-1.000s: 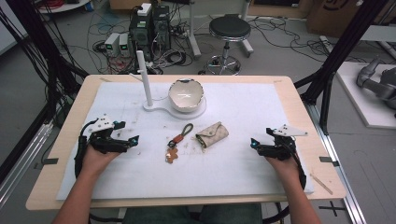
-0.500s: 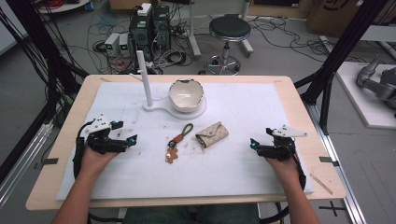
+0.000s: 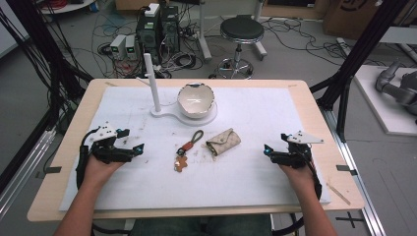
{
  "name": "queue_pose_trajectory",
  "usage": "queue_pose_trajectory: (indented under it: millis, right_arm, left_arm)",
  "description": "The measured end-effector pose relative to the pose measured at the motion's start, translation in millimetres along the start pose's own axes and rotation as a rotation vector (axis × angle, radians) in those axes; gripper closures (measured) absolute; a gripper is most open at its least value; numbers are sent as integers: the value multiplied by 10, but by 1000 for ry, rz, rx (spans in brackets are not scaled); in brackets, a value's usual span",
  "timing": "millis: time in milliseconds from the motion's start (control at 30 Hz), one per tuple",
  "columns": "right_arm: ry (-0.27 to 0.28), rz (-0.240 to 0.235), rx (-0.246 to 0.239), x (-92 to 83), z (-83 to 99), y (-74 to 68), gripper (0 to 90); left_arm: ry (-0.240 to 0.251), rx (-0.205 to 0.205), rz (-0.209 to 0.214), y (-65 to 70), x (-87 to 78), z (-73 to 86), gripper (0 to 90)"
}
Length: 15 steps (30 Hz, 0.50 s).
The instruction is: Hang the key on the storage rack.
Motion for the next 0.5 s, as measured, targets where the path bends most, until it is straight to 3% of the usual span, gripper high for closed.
queue_pose_trajectory:
  millis: [267,500]
  right_arm:
    - [-2,-1,-1,3,6,7,183]
    - [-11,-12,-12,5,10,-27,183]
  left_arm:
    - [2,-7,-2,8,17,-7,137]
    - [1,3,21,112,110,-59,137]
Point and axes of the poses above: each handheld gripper's, and its own axes: x roughly forward along the jaws, z roughly out of its underside, y roughly to its right, the point moved 8 cm from there along x, roughly forward along the jaws, and after that the axes turned 15 degrees about -x, right-handed, at the moved point
